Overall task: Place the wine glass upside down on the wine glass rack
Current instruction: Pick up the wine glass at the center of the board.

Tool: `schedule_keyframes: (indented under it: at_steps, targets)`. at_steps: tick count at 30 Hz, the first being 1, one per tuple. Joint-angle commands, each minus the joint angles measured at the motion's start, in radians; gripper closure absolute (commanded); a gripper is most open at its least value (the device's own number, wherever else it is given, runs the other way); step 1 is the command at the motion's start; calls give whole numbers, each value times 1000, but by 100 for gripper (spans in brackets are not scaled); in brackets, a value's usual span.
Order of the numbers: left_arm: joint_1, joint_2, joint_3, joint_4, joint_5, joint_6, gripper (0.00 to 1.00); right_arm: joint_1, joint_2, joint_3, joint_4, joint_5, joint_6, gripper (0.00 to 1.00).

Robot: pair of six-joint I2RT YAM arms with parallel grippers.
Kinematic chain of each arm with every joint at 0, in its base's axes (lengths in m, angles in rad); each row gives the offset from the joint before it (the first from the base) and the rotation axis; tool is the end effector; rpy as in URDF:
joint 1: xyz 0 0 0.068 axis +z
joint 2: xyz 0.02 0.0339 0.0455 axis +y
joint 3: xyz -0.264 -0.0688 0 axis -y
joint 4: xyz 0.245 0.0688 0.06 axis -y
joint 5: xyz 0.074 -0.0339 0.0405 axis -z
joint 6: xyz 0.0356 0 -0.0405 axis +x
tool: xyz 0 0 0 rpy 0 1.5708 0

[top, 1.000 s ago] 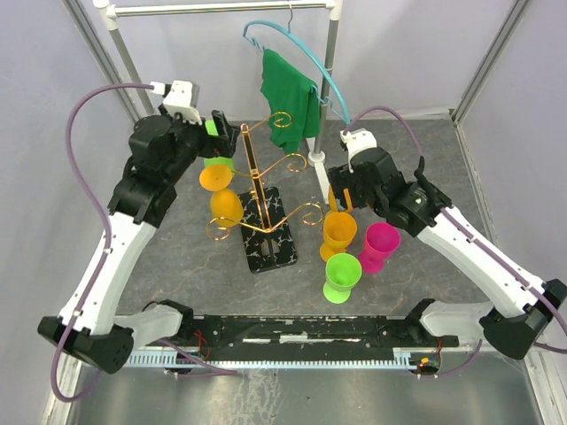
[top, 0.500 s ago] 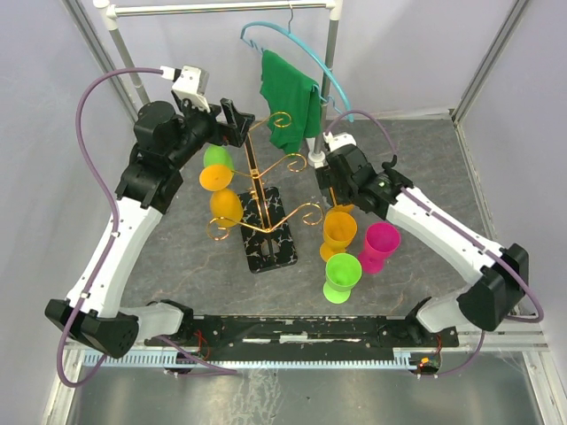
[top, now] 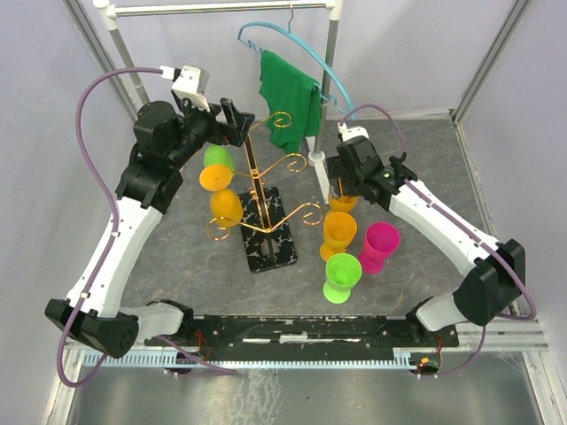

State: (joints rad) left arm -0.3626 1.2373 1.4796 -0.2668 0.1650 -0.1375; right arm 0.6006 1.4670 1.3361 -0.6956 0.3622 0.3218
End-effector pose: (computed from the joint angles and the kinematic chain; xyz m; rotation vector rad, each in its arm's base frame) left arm 0.2467 -0.0999 0.4773 0.3107 1.5893 -0.5191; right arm 0.2679 0.1682 0.3247 -0.1584 2.3240 0.0226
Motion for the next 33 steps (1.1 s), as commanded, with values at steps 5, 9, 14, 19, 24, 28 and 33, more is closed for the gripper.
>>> schedule_keyframes:
  at_steps: [5,9,14,19,24,28,33]
  targets:
    - [-4,-9,-7,63,25,-7,5,-88,-31,-34,52,-51,21,27]
    - [-4,-10,-6,64,22,4,5,-106,-15,-56,70,-81,18,35]
    - [-4,-10,8,56,32,-1,5,-116,13,-73,90,-118,20,42]
    - [-4,-2,22,40,50,-7,5,-120,23,-94,107,-132,24,46]
    - [-4,10,29,36,49,-5,5,-123,22,-103,115,-134,25,52]
    - [-3,20,37,34,60,-16,5,-123,26,-108,114,-135,21,68]
    - [-4,24,41,34,65,-53,5,-122,-10,-95,90,-115,10,96]
